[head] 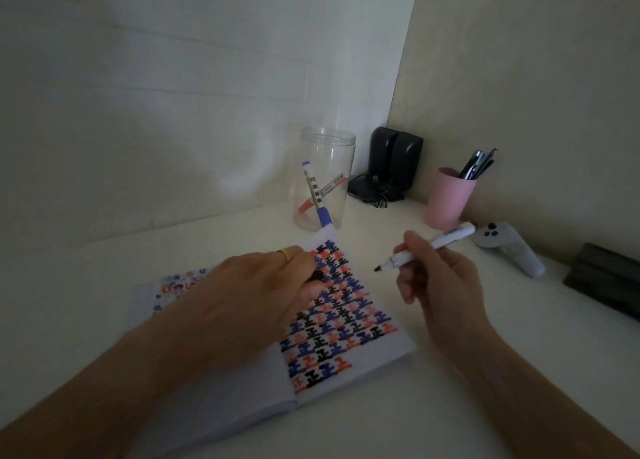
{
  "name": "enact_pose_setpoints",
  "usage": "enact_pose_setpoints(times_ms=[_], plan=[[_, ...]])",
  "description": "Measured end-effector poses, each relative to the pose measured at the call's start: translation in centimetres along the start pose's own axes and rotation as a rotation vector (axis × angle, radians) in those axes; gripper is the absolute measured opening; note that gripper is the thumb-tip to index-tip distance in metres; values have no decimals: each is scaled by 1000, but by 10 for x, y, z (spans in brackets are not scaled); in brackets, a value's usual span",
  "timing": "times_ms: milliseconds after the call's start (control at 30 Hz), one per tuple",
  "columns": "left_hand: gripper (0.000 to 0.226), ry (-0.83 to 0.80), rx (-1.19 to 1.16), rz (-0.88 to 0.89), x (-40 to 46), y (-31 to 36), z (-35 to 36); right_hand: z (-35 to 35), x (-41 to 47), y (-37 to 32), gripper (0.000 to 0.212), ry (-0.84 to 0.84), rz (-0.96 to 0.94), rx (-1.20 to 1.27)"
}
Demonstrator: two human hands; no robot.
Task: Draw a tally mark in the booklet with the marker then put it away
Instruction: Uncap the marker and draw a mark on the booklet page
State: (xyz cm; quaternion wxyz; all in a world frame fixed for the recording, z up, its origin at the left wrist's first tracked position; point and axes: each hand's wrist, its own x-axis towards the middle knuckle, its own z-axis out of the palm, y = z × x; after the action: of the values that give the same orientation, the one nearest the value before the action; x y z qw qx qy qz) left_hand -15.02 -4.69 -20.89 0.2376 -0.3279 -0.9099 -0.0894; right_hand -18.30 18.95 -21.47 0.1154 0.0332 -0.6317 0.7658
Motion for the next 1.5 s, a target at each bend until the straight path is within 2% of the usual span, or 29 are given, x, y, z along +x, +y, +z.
enact_pose_setpoints(times_ms=[33,167,367,467,567,767,1033,1500], plan=[[25,18,9,19,-2,-4,2,0,-1,1,27,-37,8,-8],[29,-105,-85,15,-3,-12,9,7,-13,-12,20,-155,12,89],[28,-164,-173,6,-5,-16,18,2,-53,-17,23,-315,86,-160],[28,-154,-190,4,-5,-18,20,-6,-67,-10,19,-294,63,-255],[28,-148,-193,4,-5,-19,22,-8,-74,-2,6,-262,11,-350],[31,-164,-206,-6,-4,-19,20,-9,-74,1,8,-237,-14,-490],[31,-166,-205,-9,-4,-19,19,-10,-76,2,4,-263,-24,-542],[30,-168,-212,-2,-4,-17,17,-13,-74,2,11,-272,-8,-499]])
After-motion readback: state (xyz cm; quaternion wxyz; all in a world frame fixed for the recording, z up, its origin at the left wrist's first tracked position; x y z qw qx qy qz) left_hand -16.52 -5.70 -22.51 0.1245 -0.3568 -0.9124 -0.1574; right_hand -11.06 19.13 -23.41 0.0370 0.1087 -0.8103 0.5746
